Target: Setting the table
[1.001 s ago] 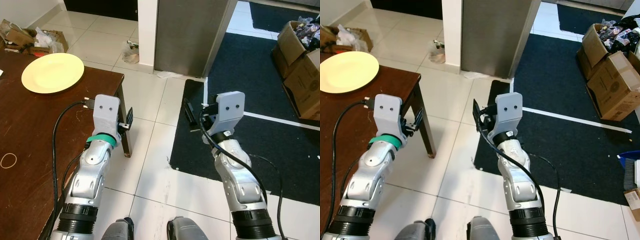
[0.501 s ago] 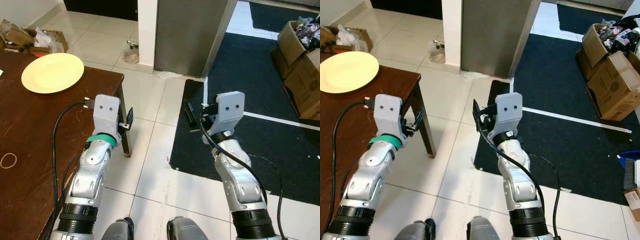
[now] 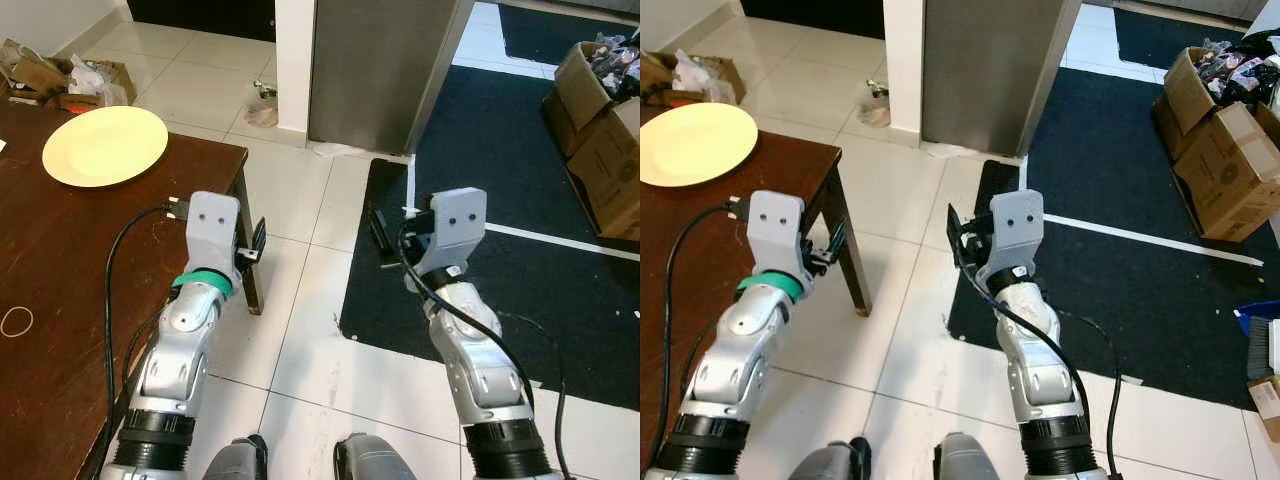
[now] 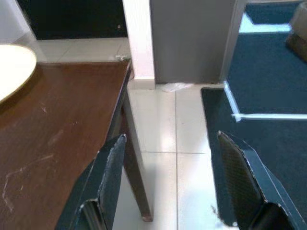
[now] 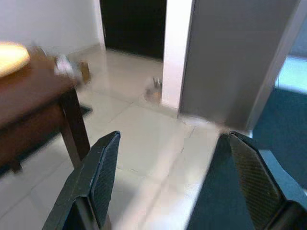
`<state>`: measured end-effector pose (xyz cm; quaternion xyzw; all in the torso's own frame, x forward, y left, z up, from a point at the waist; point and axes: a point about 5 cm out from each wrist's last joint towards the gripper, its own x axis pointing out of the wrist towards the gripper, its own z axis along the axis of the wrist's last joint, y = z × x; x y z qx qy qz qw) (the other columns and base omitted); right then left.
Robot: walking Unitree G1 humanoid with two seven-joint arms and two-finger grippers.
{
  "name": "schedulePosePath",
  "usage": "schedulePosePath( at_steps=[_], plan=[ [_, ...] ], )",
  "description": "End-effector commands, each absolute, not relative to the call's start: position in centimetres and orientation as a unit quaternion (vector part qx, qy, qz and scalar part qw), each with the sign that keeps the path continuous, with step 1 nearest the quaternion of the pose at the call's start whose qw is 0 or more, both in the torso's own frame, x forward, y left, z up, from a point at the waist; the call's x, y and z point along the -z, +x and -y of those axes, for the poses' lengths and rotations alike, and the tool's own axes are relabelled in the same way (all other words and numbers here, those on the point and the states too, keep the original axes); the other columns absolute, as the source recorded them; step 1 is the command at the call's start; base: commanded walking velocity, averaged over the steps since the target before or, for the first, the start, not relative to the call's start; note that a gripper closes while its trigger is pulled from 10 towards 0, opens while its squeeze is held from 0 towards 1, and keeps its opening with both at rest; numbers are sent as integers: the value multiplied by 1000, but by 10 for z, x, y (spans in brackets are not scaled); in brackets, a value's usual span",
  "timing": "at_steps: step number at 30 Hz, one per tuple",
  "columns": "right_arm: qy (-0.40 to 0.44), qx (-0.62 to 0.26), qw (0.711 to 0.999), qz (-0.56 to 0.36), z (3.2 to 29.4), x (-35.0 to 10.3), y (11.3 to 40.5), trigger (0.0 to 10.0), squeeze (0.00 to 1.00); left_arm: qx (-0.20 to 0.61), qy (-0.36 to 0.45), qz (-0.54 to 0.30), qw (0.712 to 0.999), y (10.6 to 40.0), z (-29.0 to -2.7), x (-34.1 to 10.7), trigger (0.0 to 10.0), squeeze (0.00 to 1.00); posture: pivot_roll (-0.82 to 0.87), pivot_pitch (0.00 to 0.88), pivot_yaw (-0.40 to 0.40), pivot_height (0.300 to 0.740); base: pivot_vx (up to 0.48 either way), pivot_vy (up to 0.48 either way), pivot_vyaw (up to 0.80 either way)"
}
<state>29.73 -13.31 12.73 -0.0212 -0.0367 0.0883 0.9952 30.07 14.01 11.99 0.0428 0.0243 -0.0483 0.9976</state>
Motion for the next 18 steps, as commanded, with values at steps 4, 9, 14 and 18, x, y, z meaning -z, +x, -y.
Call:
schedulePosePath(
  at_steps=[4,9,14,18],
  plan=[
    [-31,-66,997,-20,148,-95,286,10000,0,0,44,-94,995,289,-164,-86,10000,0,-174,0,32,740,0,0,0],
    [-27,-66,997,-8,147,-102,287,10000,0,4,48,-84,995,288,-162,-89,10000,0,-173,0,31,740,0,0,0],
    [-24,-66,997,17,145,-110,293,10000,0,17,49,-61,997,293,-154,-98,10000,0,-175,0,32,740,0,0,0],
    [-22,-61,998,25,146,-112,294,10000,0,23,55,-57,997,294,-152,-99,10000,0,-175,0,32,740,0,0,0]
  ],
)
